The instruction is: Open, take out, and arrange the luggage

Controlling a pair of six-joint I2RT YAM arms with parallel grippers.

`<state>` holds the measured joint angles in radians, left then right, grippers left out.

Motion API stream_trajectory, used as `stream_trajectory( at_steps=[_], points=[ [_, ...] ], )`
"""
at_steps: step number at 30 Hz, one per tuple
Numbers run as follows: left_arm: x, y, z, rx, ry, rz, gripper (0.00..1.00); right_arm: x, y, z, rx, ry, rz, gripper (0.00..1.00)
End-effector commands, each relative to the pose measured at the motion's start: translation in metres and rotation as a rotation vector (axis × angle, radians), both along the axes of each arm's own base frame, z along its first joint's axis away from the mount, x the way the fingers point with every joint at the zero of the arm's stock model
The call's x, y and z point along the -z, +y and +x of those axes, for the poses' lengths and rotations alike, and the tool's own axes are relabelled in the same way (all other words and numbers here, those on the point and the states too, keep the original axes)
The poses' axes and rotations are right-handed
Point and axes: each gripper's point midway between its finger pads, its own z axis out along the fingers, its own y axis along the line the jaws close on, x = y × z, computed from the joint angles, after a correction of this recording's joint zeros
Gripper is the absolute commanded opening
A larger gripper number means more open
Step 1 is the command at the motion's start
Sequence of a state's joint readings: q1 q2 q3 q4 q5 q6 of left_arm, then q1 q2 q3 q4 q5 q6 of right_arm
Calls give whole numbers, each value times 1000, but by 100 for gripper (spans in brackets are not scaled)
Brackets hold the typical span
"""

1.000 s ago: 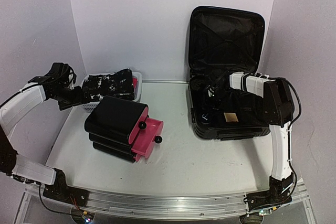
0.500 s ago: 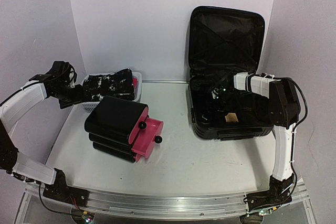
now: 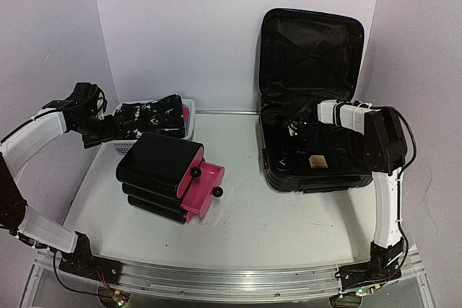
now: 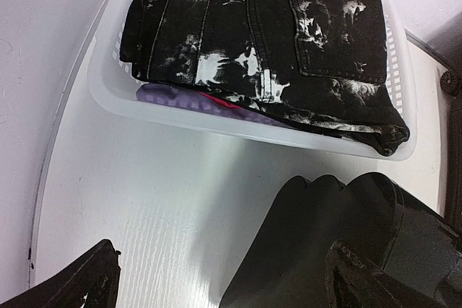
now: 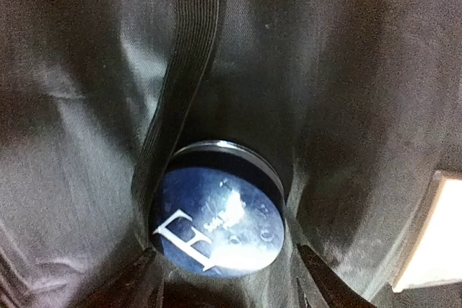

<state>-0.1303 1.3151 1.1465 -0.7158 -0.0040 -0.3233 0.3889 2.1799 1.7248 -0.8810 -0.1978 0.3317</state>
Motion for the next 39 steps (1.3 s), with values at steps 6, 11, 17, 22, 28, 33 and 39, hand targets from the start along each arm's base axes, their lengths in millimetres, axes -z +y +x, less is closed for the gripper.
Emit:
stream_trajectory(
  at_steps=[6,11,17,22,28,33,39],
  points=[
    [-23,3,10,-28,-60,3,99,-2,15,12,-37,-33,10,68],
    [-25,5,9,-31,-65,9,100,3,20,12,-51,-28,6,75],
    [-28,7,6,-35,-76,18,99,12,25,16,-62,-33,-27,81],
    [-28,7,4,-37,-79,16,99,17,15,20,-40,-39,-98,80],
    [-26,9,0,-48,-76,14,99,18,8,22,-33,-44,-148,75],
    [-26,9,-2,-55,-79,6,99,-8,19,29,-36,-84,-85,61],
    [-37,6,-3,-49,-105,-15,99,-71,16,27,-20,-191,-48,48]
  ],
)
